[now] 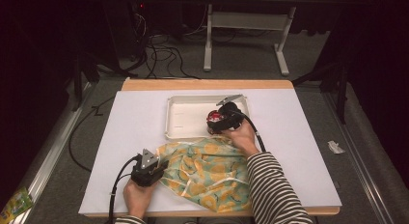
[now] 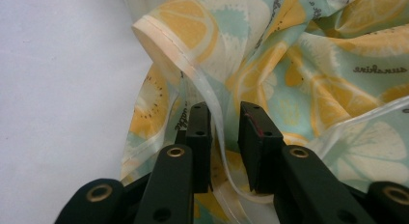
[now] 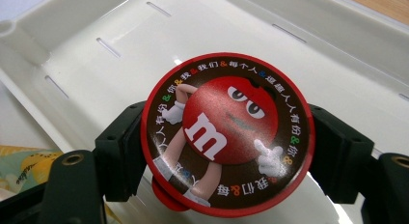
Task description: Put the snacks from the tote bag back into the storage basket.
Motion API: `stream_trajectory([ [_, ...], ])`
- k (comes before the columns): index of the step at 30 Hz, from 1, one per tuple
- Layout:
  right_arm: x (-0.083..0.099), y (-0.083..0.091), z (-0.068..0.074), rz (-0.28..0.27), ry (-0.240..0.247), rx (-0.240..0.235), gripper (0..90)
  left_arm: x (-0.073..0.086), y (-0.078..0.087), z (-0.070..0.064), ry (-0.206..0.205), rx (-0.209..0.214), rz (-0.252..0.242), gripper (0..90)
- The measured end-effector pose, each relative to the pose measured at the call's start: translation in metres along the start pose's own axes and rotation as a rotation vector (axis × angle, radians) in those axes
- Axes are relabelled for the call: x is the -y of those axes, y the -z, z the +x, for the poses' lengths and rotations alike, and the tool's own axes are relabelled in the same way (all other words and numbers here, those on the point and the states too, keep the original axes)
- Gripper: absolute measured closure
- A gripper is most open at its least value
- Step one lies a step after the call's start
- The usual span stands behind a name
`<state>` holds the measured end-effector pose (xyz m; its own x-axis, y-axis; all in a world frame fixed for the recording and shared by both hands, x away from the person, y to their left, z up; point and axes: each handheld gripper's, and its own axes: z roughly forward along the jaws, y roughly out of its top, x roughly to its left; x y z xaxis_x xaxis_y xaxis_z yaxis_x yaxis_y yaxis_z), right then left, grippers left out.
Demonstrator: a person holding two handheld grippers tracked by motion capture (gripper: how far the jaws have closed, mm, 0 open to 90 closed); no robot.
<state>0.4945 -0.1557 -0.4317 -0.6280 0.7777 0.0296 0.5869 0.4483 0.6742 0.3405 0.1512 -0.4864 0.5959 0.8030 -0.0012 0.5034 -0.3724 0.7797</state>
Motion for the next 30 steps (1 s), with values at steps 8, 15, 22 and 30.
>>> stream_trajectory([
  [8, 0.0007, -0.0011, -0.0027, -0.002, -0.028, -0.011, 24.7, 0.0001, 0.0005, -0.0001, -0.004, -0.004, 0.0, 74.8],
  [15, -0.0002, -0.0013, -0.0022, 0.005, -0.034, -0.008, 24.2, 0.0001, 0.0002, -0.0001, 0.001, -0.005, -0.002, 74.7],
  [22, 0.0001, -0.0038, -0.0024, 0.018, -0.045, 0.001, 20.6, 0.0001, 0.0003, 0.0001, 0.002, -0.004, -0.002, 74.3],
  [30, 0.0005, -0.0012, -0.0031, 0.016, -0.051, -0.009, 16.4, 0.0001, 0.0003, 0.0001, 0.003, -0.003, -0.003, 74.0],
])
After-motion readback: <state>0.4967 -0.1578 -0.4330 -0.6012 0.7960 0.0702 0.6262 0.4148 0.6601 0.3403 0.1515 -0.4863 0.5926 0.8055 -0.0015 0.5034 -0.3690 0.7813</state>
